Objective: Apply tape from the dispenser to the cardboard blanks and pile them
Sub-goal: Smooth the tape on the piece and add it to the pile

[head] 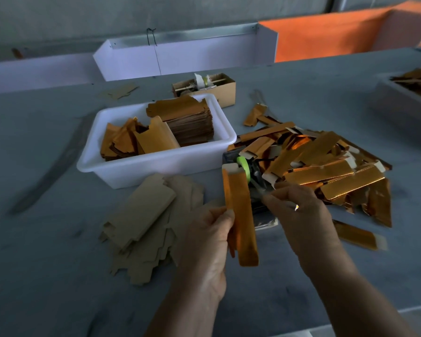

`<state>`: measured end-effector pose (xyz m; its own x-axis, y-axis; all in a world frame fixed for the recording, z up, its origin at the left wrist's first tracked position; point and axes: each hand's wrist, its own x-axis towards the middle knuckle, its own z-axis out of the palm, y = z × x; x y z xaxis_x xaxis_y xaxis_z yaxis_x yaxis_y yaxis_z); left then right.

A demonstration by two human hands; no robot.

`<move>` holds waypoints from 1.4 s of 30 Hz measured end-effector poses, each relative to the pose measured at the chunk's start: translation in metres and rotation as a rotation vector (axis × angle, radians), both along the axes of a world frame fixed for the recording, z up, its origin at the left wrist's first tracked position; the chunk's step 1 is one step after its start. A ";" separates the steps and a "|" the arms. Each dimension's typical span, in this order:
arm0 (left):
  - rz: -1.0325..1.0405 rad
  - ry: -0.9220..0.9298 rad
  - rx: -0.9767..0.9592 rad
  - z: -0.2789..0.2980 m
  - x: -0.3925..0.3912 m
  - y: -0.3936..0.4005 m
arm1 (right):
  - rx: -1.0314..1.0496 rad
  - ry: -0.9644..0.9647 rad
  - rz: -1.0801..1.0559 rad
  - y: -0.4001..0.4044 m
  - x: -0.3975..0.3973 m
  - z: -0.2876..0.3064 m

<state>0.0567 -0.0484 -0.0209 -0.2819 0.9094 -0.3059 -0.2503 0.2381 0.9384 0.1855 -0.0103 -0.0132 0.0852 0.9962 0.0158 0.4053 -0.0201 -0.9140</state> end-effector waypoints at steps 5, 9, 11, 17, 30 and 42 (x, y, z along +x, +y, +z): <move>-0.007 0.061 0.073 0.000 0.006 0.006 | 0.096 -0.140 -0.034 -0.009 -0.003 -0.009; -0.077 0.108 0.115 0.002 0.010 0.011 | 0.137 -0.150 -0.061 -0.009 -0.006 -0.013; -0.116 0.110 0.121 0.002 0.011 0.014 | 0.128 -0.148 -0.071 -0.010 -0.008 -0.018; -0.147 0.190 0.106 0.003 0.012 0.017 | 0.164 -0.118 -0.095 -0.011 -0.009 -0.029; -0.139 0.306 0.079 0.013 0.008 0.012 | 0.122 -0.009 -0.013 -0.022 0.023 0.000; -0.142 0.378 0.140 0.028 0.010 -0.010 | 0.046 0.108 0.351 -0.031 0.019 0.034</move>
<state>0.0665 -0.0584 0.0069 -0.2194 0.9727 -0.0756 0.1439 0.1089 0.9836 0.2048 -0.0414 0.0209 -0.2580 0.9635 0.0714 0.2813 0.1456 -0.9485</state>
